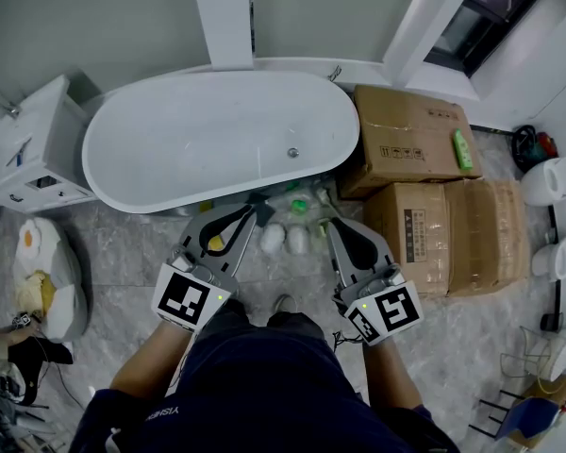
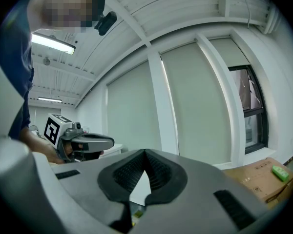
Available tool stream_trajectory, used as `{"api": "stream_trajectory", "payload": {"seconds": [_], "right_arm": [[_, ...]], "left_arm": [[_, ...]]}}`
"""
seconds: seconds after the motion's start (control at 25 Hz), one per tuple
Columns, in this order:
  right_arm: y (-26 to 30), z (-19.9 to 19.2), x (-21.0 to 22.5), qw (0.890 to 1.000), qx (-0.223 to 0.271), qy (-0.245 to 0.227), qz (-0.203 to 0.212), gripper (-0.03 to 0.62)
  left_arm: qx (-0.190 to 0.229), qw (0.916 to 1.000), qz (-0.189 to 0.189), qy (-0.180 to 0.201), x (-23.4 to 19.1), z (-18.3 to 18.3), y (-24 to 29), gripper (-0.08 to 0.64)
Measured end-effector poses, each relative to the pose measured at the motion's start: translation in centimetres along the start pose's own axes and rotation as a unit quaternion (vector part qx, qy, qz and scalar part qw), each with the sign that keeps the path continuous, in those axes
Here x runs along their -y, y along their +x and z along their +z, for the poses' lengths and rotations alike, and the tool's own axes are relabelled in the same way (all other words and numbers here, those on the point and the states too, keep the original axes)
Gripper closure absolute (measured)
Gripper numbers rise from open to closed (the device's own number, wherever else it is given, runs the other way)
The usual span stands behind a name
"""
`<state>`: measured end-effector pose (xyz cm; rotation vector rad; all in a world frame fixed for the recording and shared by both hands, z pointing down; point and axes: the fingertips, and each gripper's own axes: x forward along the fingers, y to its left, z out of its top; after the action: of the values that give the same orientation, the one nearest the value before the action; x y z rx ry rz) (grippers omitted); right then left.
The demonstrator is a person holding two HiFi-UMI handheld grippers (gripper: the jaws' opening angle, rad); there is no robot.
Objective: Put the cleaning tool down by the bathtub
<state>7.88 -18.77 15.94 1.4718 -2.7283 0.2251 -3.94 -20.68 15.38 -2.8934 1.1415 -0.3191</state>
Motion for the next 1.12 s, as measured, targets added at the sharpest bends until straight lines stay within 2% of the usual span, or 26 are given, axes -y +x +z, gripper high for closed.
{"api": "stream_trajectory", "payload": {"seconds": [1.12], "right_arm": [[0.15,-0.88,-0.07,1.0,-0.018,-0.006,0.014,0.589]], "left_arm": [[-0.008,0.9999,-0.013,0.004,0.24,-0.01,0.64,0.528]]}}
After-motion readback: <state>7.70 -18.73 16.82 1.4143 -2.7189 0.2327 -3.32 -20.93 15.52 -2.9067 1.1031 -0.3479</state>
